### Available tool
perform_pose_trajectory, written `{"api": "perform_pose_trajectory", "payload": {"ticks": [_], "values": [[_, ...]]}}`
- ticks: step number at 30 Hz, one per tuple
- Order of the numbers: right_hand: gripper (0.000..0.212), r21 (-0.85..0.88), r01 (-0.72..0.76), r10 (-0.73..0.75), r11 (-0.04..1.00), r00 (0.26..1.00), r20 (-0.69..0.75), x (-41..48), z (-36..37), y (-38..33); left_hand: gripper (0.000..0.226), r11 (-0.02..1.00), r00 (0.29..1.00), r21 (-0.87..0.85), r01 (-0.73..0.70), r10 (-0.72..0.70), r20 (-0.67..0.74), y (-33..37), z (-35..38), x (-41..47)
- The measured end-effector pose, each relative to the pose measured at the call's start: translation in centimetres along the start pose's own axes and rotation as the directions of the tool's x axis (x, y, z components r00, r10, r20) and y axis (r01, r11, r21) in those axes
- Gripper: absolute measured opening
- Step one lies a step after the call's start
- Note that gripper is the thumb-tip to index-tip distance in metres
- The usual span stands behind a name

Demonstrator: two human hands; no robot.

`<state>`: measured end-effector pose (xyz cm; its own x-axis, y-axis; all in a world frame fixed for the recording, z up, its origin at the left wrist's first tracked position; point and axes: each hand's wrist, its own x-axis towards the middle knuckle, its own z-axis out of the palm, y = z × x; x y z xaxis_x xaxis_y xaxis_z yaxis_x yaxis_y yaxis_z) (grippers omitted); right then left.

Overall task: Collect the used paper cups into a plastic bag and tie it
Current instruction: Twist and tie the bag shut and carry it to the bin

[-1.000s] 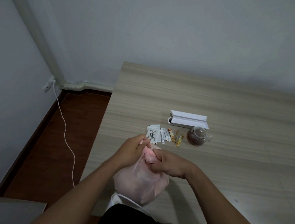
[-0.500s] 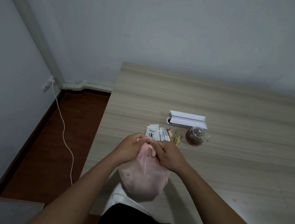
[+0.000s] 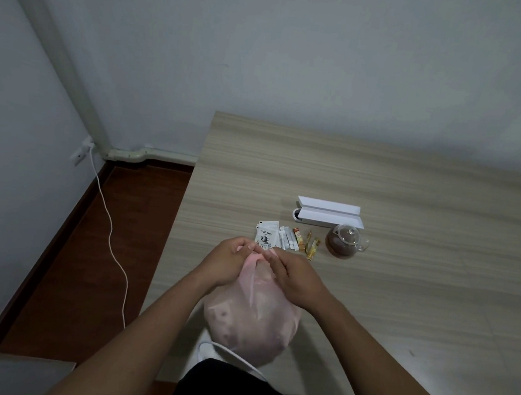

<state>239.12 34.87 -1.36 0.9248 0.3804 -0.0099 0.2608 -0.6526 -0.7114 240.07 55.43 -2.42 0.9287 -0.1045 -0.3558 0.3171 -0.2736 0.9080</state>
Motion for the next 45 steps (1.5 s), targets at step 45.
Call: {"api": "perform_pose_trajectory", "payload": {"ticks": [45], "values": [[0.029,0.955,-0.233,0.477,0.183,0.871,0.121,1.5,0.6,-0.5,0.007,0.842,0.983,-0.538,0.028,-0.12,-0.136,-2.2,3.3,-1.3]]}}
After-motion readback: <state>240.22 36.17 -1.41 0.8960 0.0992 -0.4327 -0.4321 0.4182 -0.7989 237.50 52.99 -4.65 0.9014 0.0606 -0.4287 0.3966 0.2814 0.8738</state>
